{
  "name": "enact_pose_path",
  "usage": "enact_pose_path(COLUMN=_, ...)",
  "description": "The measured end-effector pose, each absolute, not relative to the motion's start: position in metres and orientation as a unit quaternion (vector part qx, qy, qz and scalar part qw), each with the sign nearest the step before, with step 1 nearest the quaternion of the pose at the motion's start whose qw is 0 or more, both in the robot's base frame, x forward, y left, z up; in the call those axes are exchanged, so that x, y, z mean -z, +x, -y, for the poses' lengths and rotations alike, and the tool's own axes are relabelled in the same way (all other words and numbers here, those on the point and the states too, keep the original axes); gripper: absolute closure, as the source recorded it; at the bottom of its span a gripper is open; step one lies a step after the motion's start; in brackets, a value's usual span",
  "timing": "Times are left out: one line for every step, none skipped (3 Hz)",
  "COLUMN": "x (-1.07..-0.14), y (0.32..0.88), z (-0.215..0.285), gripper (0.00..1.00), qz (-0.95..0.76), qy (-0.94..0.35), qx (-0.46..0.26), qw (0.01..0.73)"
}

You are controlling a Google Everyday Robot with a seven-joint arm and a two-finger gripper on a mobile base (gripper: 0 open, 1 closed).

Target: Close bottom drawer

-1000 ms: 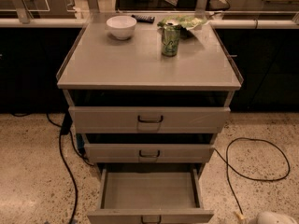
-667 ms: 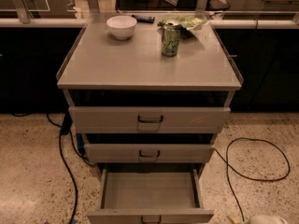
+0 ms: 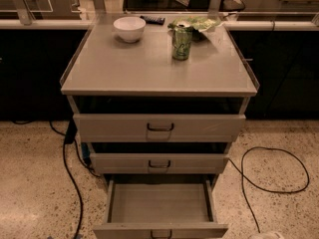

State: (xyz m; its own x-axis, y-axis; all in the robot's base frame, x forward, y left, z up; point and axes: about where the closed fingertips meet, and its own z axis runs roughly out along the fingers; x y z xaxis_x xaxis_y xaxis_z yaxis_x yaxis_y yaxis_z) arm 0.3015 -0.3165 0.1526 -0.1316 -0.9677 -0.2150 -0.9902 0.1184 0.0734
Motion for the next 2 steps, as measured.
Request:
enact_pose_path(x=-0.14, y=0.295, z=0.293, gripper=0.0, qz=-0.733, qy=-0.67, qx=-0.11, qw=0.047)
enact_pose_path(x=-0.132, y=0.294, z=0.272, gripper=0.0, qz=-0.723, qy=-0.679, qx=-0.119, qw=0.047)
